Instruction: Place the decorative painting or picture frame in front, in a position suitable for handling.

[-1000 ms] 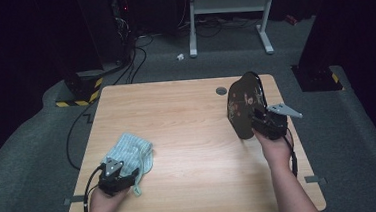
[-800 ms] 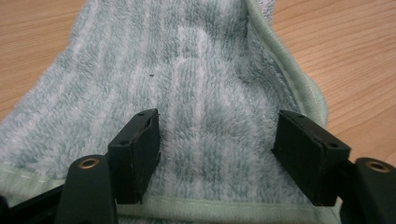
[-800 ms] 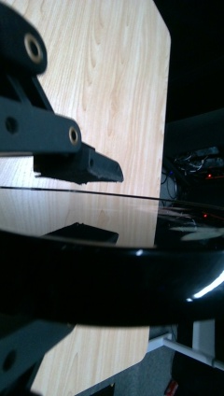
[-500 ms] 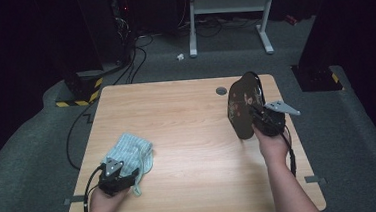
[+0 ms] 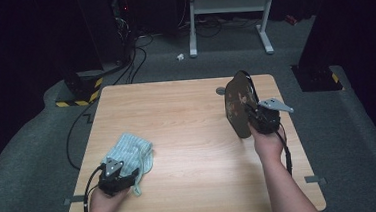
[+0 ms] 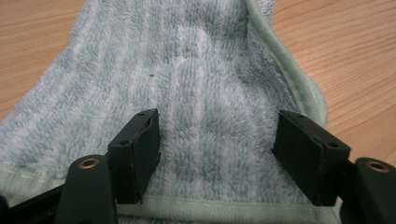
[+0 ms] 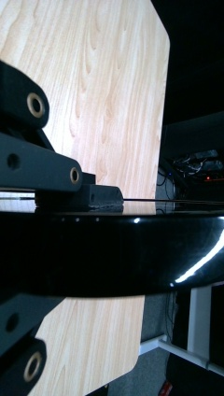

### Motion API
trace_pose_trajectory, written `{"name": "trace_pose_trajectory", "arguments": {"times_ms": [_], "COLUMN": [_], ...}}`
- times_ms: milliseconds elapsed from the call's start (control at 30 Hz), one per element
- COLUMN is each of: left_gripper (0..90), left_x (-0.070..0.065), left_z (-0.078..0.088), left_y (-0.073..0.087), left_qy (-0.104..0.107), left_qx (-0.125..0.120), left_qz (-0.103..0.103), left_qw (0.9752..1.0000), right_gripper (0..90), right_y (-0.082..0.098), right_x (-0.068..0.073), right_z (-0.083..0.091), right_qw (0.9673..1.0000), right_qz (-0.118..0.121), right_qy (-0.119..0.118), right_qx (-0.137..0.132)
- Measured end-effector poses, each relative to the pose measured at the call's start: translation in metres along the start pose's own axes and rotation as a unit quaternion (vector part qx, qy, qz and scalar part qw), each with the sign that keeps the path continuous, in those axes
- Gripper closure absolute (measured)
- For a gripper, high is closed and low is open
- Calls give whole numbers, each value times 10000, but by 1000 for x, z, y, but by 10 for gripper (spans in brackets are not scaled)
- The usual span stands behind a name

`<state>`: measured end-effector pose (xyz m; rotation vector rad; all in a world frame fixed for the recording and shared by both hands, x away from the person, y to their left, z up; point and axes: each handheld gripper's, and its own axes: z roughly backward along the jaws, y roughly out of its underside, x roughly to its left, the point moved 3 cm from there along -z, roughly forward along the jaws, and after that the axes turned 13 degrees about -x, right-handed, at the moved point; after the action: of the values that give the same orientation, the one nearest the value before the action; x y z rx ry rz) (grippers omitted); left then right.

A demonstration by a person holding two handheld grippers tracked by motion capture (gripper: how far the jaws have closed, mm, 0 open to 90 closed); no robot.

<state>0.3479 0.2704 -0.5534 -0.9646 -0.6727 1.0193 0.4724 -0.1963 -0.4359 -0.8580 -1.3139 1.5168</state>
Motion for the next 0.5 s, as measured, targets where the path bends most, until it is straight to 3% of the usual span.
{"name": "trace_pose_trajectory", "arguments": {"times_ms": [133,233,500], "left_gripper": [313,313,313], "left_x": [0,0,0], "left_z": [0,0,0], "left_y": [0,0,0], "left_qy": [5,10,-4], "left_qx": [-1,-2,3], "left_qz": [2,8,-5], "left_qw": [10000,10000,10000], "right_gripper": [802,803,802], "right_y": [-4,-11,-34], "right_x": [-1,1,20], "right_z": [-2,0,26], "right_qw": [9999,10000,9992], "right_qz": [-104,-53,192], "right_qy": [29,33,-179], "right_qx": [9,-35,-309]}}
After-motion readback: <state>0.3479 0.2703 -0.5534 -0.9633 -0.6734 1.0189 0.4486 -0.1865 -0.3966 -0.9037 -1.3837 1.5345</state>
